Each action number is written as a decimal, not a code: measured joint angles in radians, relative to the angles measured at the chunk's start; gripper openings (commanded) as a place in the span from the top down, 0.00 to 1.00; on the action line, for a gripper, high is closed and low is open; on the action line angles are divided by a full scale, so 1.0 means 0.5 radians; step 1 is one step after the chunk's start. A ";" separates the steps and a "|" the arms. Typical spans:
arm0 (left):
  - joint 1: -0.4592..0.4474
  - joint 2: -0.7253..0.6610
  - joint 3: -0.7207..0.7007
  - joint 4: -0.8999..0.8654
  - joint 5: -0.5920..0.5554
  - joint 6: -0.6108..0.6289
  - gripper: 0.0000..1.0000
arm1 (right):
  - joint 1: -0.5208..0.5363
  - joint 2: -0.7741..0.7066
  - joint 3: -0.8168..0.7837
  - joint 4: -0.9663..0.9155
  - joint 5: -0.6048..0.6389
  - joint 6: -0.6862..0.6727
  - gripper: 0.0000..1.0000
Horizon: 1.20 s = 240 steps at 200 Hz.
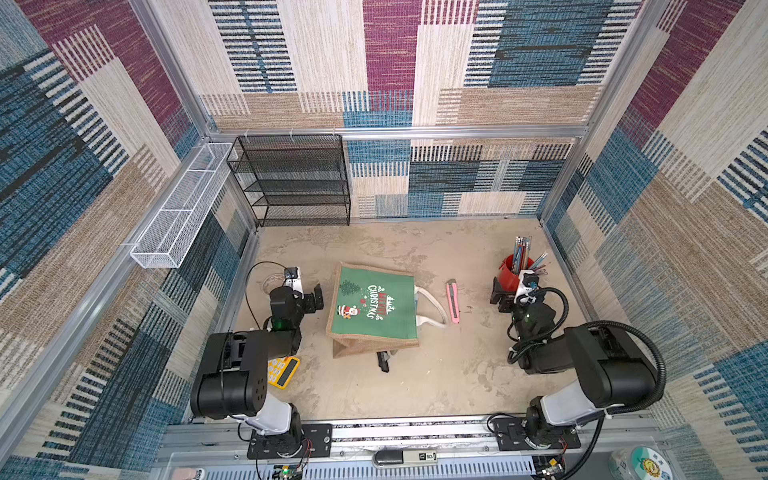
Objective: Place the art knife into the pouch
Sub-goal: Open the pouch at the center of the board.
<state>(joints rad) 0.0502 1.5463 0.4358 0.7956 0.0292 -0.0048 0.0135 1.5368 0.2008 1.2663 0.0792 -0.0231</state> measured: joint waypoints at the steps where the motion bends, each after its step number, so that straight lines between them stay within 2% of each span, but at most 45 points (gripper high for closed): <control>1: 0.000 0.000 0.000 0.000 0.000 0.000 0.01 | 0.000 0.000 0.000 0.000 0.000 0.000 0.01; 212: 0.013 -0.008 0.000 -0.001 0.006 -0.001 0.01 | -0.022 0.000 0.021 -0.010 -0.054 0.000 0.00; 227: 0.013 -0.073 0.005 -0.066 -0.011 -0.009 0.01 | -0.022 -0.019 0.026 -0.030 -0.056 0.000 0.01; 240: 0.011 -0.197 0.035 -0.175 -0.066 -0.025 0.01 | -0.022 -0.093 0.119 -0.201 -0.062 0.000 0.01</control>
<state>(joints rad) 0.0555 1.4479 0.4534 0.7082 -0.0040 -0.0174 0.0025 1.4902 0.2604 1.1660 0.0483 -0.0231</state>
